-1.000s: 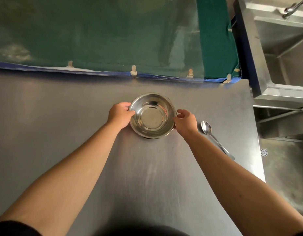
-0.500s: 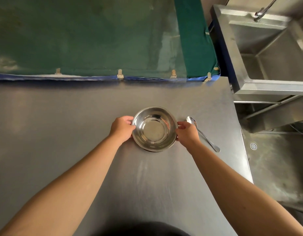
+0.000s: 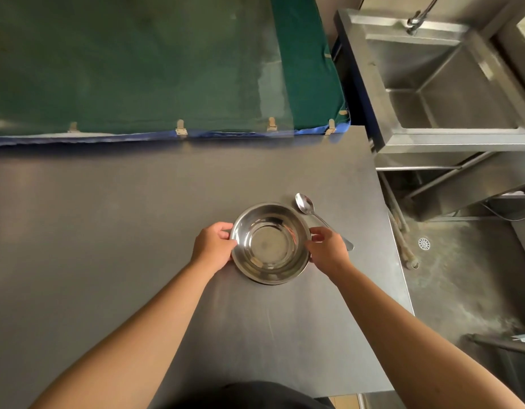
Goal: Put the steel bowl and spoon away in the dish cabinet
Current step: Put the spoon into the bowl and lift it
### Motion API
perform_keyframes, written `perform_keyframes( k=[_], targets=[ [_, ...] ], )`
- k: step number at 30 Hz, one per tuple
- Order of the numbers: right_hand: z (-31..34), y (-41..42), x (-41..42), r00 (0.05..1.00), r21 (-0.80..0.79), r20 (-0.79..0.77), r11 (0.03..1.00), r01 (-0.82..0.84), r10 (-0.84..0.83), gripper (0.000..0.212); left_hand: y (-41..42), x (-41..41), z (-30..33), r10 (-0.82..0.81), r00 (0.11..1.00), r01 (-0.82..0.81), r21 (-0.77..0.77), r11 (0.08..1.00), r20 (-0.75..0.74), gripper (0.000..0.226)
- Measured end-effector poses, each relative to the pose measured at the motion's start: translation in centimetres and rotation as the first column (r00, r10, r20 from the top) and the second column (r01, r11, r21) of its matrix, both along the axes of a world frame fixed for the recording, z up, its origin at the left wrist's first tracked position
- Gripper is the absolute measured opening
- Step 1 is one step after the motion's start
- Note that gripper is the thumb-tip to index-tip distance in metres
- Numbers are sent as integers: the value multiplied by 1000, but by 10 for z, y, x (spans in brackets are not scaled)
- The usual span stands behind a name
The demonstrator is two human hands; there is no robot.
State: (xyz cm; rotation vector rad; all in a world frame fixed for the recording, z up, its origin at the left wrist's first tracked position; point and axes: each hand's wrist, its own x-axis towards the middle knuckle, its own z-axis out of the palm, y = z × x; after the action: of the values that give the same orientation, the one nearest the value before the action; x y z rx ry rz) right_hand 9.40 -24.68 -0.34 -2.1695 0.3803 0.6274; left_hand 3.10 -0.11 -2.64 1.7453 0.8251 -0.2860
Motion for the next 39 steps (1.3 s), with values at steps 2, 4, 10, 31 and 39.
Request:
perform_keyframes(
  k=[2, 4, 10, 31, 39],
  targets=[
    [-3, -6, -2, 1000, -20, -1, 1000, -17, 17, 8, -4, -6, -1, 25, 1000, -25, -27, 999, 2, 35],
    [-4, -13, -1, 999, -35, 4, 999, -40, 41, 13, -10, -11, -3, 66, 998, -66, -62, 996, 7, 37],
    [-6, -26, 21, 993, -120, 33, 987, -109, 113, 27, -18, -19, 0, 135, 991, -131, -119, 984, 25, 37],
    [-30, -41, 76, 807, -539, 13, 683, -492, 591, 17, -55, -43, 15, -188, 978, 211, 462, 861, -96, 56],
    [13, -54, 50, 760, -498, 181, 725, -476, 624, 18, -64, -56, 19, -175, 975, 217, 418, 882, -138, 66]
  ],
)
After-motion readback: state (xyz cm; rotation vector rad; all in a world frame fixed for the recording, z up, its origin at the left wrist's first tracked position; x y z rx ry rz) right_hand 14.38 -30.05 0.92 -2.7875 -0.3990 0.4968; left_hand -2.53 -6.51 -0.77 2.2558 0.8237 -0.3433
